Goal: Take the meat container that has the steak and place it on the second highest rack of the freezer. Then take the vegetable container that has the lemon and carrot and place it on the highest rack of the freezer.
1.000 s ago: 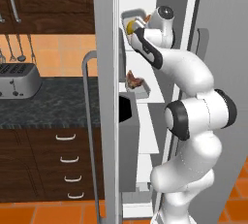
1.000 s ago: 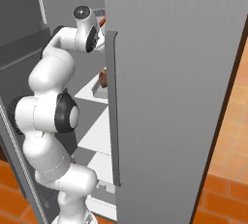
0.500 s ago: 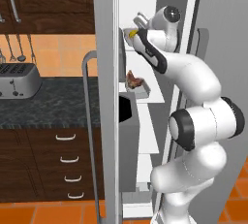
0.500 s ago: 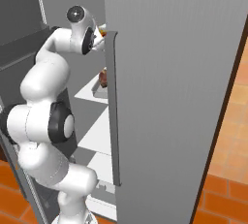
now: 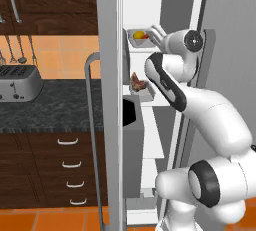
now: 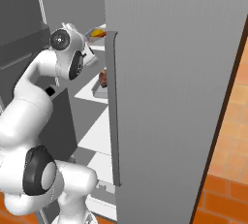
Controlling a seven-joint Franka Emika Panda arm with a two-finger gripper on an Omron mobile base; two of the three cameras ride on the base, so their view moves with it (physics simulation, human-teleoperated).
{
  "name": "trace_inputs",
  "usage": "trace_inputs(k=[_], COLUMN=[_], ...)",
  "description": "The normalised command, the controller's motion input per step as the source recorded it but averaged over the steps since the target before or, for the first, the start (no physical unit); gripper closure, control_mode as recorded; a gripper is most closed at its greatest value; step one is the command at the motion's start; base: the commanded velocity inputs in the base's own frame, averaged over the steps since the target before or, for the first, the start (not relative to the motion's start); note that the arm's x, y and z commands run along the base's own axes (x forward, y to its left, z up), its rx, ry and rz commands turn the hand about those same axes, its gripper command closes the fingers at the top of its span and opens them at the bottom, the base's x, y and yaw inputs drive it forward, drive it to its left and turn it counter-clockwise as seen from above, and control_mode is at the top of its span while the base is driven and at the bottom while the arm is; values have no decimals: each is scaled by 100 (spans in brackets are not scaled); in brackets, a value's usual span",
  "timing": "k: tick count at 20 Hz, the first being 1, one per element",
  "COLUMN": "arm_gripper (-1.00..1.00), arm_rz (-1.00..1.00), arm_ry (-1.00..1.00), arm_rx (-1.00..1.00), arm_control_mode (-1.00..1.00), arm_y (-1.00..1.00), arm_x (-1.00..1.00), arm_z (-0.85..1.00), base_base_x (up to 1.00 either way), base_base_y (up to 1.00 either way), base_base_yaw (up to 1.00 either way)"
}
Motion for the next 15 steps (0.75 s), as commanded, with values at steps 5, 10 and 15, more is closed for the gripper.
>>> trace_inputs(k=[5, 10, 15], arm_gripper=[-100, -100, -100], arm_rz=[0, 0, 0], arm_ry=[14, 34, 49], arm_rx=[2, 0, 0], arm_control_mode=[-100, -100, -100], arm_y=[0, 0, 0], arm_x=[-100, -100, -100], arm_z=[-1, -24, -51], base_base_x=[0, 0, 0], base_base_y=[0, 0, 0], base_base_yaw=[0, 0, 0])
